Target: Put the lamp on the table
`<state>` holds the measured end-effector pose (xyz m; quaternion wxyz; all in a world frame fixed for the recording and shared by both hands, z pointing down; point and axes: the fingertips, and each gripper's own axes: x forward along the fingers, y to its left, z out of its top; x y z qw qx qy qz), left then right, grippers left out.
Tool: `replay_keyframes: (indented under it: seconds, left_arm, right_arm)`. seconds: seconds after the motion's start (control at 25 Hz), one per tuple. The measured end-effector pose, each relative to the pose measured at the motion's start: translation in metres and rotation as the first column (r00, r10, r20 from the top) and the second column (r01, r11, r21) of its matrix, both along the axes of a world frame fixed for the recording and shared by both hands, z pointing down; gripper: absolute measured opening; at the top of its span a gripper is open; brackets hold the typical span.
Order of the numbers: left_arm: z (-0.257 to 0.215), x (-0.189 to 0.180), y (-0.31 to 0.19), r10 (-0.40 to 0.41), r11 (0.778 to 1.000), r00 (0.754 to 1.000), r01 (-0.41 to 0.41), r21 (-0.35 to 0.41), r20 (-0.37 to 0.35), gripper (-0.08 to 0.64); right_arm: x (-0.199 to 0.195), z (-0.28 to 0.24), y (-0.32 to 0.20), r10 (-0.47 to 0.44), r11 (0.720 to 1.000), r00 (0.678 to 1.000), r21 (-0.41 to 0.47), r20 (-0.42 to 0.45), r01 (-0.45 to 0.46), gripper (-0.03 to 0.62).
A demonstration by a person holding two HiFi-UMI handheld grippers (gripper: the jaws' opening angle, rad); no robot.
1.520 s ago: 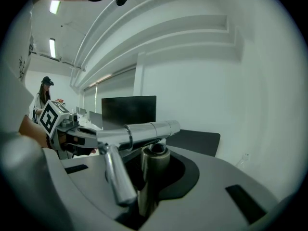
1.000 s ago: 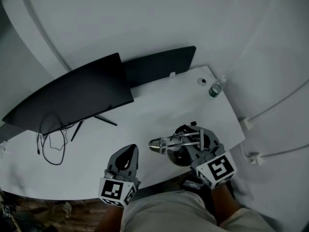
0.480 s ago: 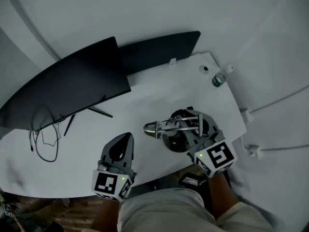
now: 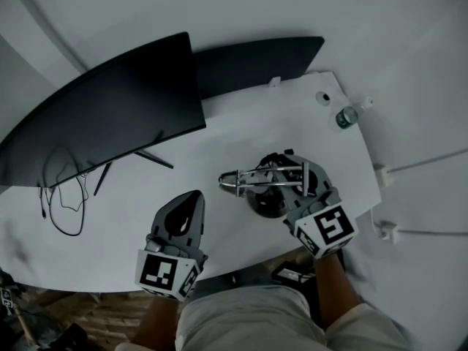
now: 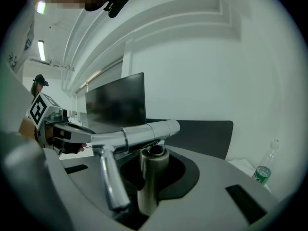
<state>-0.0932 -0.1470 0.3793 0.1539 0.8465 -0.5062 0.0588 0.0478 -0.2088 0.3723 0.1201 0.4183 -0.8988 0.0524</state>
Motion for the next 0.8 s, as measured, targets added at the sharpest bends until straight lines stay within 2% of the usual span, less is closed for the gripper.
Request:
replay_keyframes:
  seconds: [0.8]
  left_arm:
    - [0.031, -0.007, -0.019, -0.014, 0.999, 1.0, 0.014, -0.041, 0.017, 0.002]
  right_arm:
    - [-0.012, 0.044, -0.027, -0.004, 1.0, 1.0, -0.027, 0.0, 0.004, 0.055]
